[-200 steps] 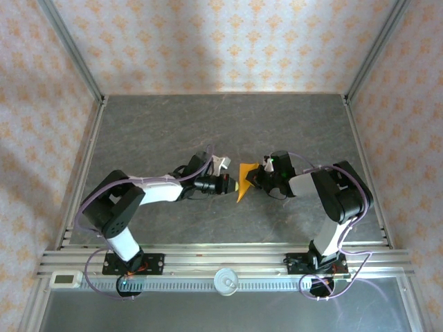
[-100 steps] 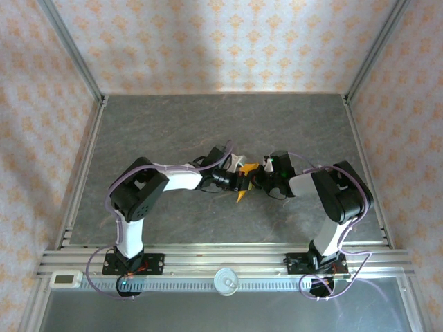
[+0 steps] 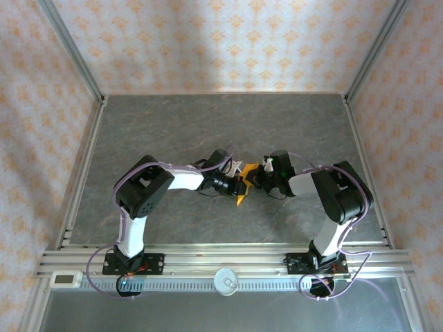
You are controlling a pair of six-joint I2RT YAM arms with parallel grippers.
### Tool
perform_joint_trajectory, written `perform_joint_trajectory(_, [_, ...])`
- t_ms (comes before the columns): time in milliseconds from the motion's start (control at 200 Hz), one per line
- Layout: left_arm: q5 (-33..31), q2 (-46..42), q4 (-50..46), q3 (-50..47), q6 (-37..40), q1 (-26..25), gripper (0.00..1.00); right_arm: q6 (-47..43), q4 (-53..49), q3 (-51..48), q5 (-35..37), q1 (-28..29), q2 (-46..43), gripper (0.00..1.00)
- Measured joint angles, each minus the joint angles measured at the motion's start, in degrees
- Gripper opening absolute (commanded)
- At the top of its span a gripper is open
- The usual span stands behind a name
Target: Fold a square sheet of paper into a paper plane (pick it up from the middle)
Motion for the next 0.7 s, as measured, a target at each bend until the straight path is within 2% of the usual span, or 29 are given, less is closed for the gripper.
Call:
perform_joint_trajectory(260, [-0.96, -0.46, 3.5, -2.49, -0.02, -0.61, 0.05, -0.22, -0.44, 0.17, 0.2, 0.04, 0.0, 0.0])
perform_joint_trajectory(701, [-0.61, -7.98, 4.5, -10.71, -0.28, -2.25, 0.1, -0.42, -1.07, 0.37, 0.7, 0.15, -0.07, 0.0])
